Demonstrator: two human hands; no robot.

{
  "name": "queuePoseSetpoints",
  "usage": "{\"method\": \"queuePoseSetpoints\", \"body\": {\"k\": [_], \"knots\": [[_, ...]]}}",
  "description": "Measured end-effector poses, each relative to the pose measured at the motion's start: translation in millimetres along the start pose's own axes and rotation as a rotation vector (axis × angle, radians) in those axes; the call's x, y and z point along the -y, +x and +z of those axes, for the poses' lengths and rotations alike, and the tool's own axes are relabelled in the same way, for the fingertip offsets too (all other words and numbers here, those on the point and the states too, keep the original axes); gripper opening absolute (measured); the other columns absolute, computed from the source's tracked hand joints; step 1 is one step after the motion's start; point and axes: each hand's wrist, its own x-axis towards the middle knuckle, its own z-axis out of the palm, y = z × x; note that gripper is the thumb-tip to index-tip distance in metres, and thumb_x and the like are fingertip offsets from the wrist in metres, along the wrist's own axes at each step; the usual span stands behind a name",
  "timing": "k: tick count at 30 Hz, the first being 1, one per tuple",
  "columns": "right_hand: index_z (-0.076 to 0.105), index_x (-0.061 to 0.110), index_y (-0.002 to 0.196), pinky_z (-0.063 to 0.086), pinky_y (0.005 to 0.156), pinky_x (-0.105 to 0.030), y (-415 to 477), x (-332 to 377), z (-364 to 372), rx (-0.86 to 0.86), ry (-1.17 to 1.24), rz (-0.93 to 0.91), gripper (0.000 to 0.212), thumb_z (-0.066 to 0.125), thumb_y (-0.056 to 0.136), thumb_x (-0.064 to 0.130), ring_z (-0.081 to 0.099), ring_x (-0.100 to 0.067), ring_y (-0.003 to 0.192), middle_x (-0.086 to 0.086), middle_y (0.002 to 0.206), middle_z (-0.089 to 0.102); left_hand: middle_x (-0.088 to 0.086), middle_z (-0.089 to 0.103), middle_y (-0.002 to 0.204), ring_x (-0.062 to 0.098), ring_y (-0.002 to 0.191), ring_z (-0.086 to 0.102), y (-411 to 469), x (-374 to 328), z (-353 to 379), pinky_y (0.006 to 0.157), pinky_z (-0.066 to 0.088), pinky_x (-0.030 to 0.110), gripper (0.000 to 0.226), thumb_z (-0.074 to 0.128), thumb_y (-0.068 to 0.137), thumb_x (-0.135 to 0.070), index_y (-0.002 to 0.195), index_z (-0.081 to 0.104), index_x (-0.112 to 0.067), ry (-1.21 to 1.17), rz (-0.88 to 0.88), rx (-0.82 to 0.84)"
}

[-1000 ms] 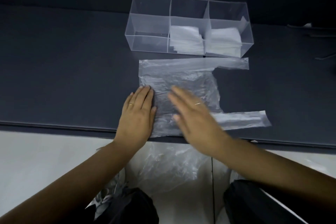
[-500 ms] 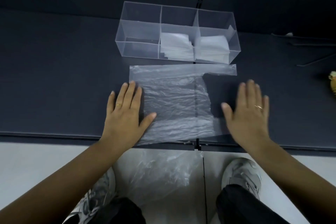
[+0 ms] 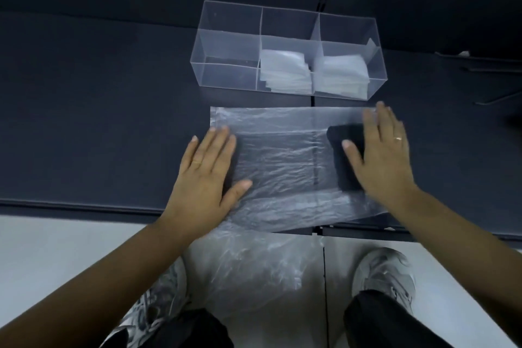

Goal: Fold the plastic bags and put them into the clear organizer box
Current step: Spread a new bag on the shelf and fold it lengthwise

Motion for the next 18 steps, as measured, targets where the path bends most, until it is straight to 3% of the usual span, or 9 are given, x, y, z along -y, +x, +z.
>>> {"method": "queuePoseSetpoints", "body": {"k": [3,5,8,11,13,15,17,18], "knots": [[0.039,0.019,0.141,0.016,0.113,-0.034,-66.2,53.2,8.9,0.133,0.173,-0.453,0.067,0.042,0.09,0.063,0.027,-0.022,0.139,-0.004,0.154,0.029,0.01,0.042,0.148,0.024,0.14,0.034,-48.2,-6.0,7.3,0.115,0.024,0.043,0.067,0.043,0.094,-0.056,0.141,0.044,-0.007,0.02,0.315,0.022],[0.05,0.018,0.131,0.028,0.11,-0.038,-83.9,72.8,20.7,0.181,0.138,-0.557,0.065,0.06,0.081,0.058,0.038,-0.024,0.131,-0.008,0.146,0.042,0.008,0.047,0.144,0.024,0.135,0.042,-64.0,-5.0,12.0,0.11,0.032,0.044,0.047,0.048,0.095,-0.031,0.136,0.05,-0.009,0.038,0.337,-0.021],[0.068,0.016,0.111,0.045,0.097,-0.04,-84.7,88.2,29.1,0.108,0.04,-0.511,0.054,0.079,0.067,0.044,0.058,-0.027,0.114,-0.01,0.127,0.059,0.006,0.057,0.134,0.022,0.127,0.052,-69.2,-8.6,6.3,0.105,0.04,0.043,0.036,0.046,0.091,-0.011,0.123,0.064,-0.009,-0.098,0.301,-0.122],[0.073,0.018,0.092,0.042,0.098,-0.039,-84.8,91.1,29.5,-0.067,0.096,-0.573,0.017,0.07,0.078,0.027,0.063,-0.025,0.105,-0.008,0.115,0.067,0.001,0.066,0.122,0.021,0.12,0.058,-64.8,-16.8,-3.7,0.103,0.04,0.045,0.032,0.046,0.096,-0.023,0.109,0.073,-0.011,-0.111,0.332,-0.173],[0.074,0.019,0.082,0.039,0.096,-0.04,-83.0,79.1,20.3,-0.126,0.129,-0.569,0.011,0.063,0.082,0.021,0.058,-0.023,0.104,-0.005,0.108,0.069,-0.004,0.069,0.115,0.019,0.117,0.059,-60.5,-14.0,-17.1,0.102,0.039,0.044,0.038,0.042,0.099,-0.032,0.103,0.075,-0.014,-0.134,0.309,-0.14],[0.074,0.017,0.08,0.042,0.087,-0.04,-78.3,54.5,-0.5,-0.093,0.165,-0.477,0.016,0.061,0.084,0.025,0.057,-0.022,0.097,-0.002,0.099,0.07,-0.018,0.068,0.112,0.009,0.114,0.061,-57.0,-6.8,-36.0,0.101,0.041,0.027,0.045,0.04,0.099,-0.045,0.102,0.075,-0.018,-0.309,0.171,-0.071],[0.074,0.015,0.078,0.044,0.077,-0.034,-72.5,20.7,-26.1,0.032,0.232,-0.368,0.018,0.063,0.085,0.027,0.062,-0.02,0.085,0.004,0.088,0.069,-0.035,0.065,0.103,-0.009,0.102,0.062,-54.4,3.6,-56.5,0.089,0.039,0.004,0.044,0.045,0.094,-0.055,0.101,0.075,-0.025,-0.531,-0.013,-0.017],[0.074,0.016,0.077,0.045,0.076,-0.029,-68.5,3.0,-39.0,0.124,0.31,-0.293,0.017,0.063,0.086,0.026,0.064,-0.017,0.081,0.007,0.084,0.069,-0.036,0.066,0.098,-0.013,0.096,0.062,-52.1,8.6,-64.1,0.082,0.039,-0.001,0.034,0.052,0.089,-0.054,0.096,0.076,-0.031,-0.614,-0.103,0.001]]}}
